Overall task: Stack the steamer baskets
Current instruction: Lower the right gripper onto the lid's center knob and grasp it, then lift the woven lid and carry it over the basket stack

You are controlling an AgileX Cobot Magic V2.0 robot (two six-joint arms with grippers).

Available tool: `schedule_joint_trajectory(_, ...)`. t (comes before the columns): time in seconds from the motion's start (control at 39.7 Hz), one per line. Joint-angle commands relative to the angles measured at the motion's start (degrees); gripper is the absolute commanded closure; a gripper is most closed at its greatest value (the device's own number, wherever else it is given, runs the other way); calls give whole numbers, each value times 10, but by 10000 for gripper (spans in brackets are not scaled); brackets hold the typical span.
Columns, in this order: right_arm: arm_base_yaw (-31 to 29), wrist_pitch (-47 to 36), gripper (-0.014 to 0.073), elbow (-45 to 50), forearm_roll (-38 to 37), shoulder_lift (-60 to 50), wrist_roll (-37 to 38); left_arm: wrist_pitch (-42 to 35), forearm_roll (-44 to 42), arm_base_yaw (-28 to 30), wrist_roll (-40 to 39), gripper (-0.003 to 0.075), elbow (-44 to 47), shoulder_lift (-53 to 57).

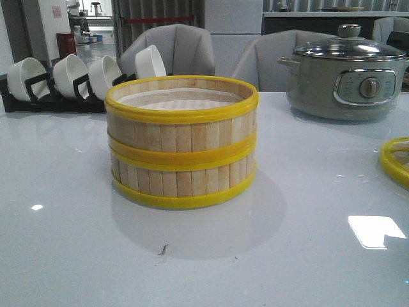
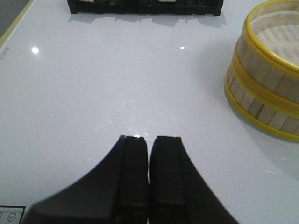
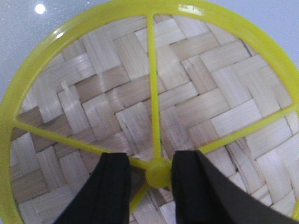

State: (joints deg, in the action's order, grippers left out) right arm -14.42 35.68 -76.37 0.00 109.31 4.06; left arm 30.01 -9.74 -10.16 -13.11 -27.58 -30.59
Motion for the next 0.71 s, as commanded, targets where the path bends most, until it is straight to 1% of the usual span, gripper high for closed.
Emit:
schedule_joint_trajectory(0.0, -4, -20, 344, -19, -7, -24, -1, -48, -4, 1, -5, 637, -15, -1)
schedule_joint_trajectory(0.18, -4, -20, 568, -19, -7, -21, -1, -48, -4, 1, -5, 637, -15, -1)
schedule_joint_trajectory(0.23, -4, -22, 555, -20, -7, -21, -1, -48, -4, 1, -5, 637, -15, -1)
schedule_joint_trajectory(0.38, -4, -7, 558, -40, -7, -21, -1, -48, -4, 1, -5, 637, -15, -1)
schedule_joint_trajectory(0.55, 4, 72, 558, -114, 10, -26, -1, -48, -4, 1, -5, 637, -15, -1)
schedule_joint_trajectory(0.68, 20, 107, 558, -170, 31, -37, -1, -48, -4, 1, -5, 637, -15, -1)
